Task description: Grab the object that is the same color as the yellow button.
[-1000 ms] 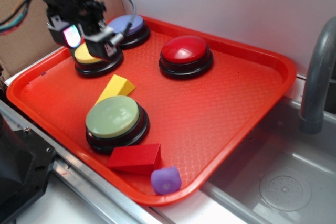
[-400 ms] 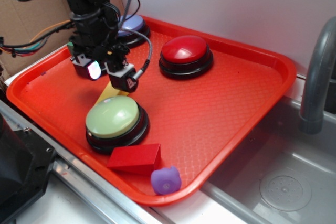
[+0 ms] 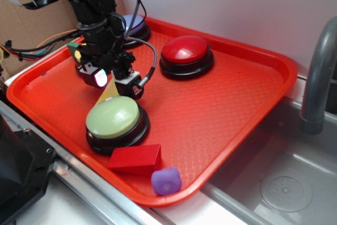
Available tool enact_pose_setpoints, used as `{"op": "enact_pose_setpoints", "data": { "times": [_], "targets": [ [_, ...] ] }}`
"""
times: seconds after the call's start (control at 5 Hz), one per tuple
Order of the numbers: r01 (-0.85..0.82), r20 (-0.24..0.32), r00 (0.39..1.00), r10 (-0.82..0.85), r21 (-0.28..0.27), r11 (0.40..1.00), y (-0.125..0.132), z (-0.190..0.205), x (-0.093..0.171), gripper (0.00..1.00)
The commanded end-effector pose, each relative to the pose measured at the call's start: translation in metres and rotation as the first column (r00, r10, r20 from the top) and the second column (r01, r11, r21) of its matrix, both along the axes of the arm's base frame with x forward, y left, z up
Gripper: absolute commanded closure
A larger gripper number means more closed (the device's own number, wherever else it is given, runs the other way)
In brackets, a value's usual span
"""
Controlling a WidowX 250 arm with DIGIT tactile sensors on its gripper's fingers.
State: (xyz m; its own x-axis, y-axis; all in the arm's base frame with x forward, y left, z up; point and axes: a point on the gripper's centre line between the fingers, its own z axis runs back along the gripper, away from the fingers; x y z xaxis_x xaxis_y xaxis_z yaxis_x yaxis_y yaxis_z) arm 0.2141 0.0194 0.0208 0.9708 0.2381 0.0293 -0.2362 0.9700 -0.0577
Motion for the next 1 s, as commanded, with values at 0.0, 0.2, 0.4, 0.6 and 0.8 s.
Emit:
{"op": "enact_pose_setpoints", "data": {
  "times": [0.0,0.2,0.4,0.6,0.8],
  "targets": [
    [-0.043,0.005,0.999,0.043,0.047,0.998,0.003,0.011,0.001,1.0],
    [-0.029,0.009,1.0,0.028,0.019,0.999,-0.003,0.034,0.003,1.0],
    [-0.007,0.023,1.0,0.006,0.01,1.0,-0.013,0.078,0.007,1.0],
    [0.031,0.064,0.997,-0.032,0.025,0.999,-0.022,0.117,0.004,1.0],
    [0.096,0.114,0.988,-0.101,0.048,0.994,-0.033,0.153,0.001,1.0]
  ]
}}
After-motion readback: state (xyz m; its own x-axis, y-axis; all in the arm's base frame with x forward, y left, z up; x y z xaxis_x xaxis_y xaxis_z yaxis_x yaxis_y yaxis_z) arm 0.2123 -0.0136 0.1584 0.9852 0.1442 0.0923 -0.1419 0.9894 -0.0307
